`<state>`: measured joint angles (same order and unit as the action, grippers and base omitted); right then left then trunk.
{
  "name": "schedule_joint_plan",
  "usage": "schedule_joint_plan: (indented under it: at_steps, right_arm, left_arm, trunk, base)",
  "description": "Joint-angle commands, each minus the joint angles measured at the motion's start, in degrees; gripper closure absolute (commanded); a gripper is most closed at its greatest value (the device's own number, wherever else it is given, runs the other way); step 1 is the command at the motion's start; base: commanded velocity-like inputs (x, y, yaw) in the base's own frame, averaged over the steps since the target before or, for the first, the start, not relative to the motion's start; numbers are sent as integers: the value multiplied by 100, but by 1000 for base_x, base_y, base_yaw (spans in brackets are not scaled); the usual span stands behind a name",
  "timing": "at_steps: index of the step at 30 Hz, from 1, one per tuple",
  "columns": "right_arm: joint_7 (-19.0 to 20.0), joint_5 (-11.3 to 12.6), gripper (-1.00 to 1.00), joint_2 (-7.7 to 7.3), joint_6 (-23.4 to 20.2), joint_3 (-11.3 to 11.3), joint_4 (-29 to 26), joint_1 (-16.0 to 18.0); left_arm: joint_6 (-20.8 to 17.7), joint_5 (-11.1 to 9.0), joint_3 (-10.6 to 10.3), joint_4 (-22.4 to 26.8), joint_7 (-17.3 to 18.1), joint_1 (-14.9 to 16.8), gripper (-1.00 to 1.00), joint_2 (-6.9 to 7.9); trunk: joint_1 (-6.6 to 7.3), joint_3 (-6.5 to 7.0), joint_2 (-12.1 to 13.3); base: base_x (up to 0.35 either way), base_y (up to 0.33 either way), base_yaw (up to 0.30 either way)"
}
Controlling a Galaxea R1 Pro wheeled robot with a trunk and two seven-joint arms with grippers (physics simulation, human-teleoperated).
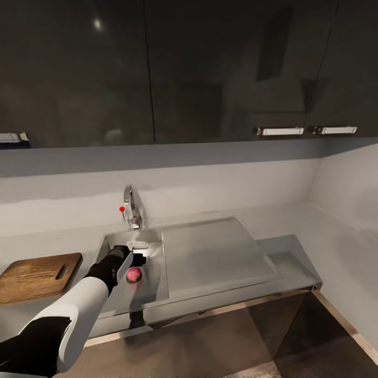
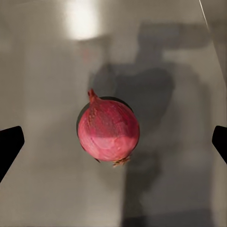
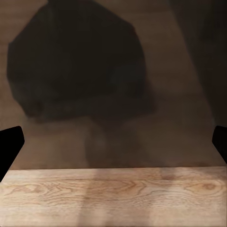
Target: In the kitchen, take the Vidalia onion out of the sink, dice it on the chopping board with the paring knife, put the diced onion into the bowl on the countertop, then place both the paring knife and the chopping board into the sink.
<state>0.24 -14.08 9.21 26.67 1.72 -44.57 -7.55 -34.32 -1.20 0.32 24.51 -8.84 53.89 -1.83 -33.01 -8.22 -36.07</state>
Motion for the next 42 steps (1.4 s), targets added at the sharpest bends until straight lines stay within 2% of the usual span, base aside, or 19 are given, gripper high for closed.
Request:
schedule_joint_plan:
  at_steps: [1, 28, 42]
  right_arm:
    - [2, -25, -100, 2, 5, -6, -8, -1]
    - [2, -25, -100, 2, -4, -6, -5, -1]
    - [2, -25, -100, 2, -3, -6, -5, -1]
  left_arm:
    - [-27, -15, 3, 9, -23, 0, -100, -2]
    - [-31, -21, 3, 1, -5, -10, -100, 7]
    - [-31, -20, 3, 2, -3, -14, -100, 8]
  trunk:
    - [-2, -18, -8]
    - [-2, -270, -8]
    - [-2, -400, -8]
  base:
    - [0, 0, 0]
    - [17, 0, 0]
    - [131, 0, 0]
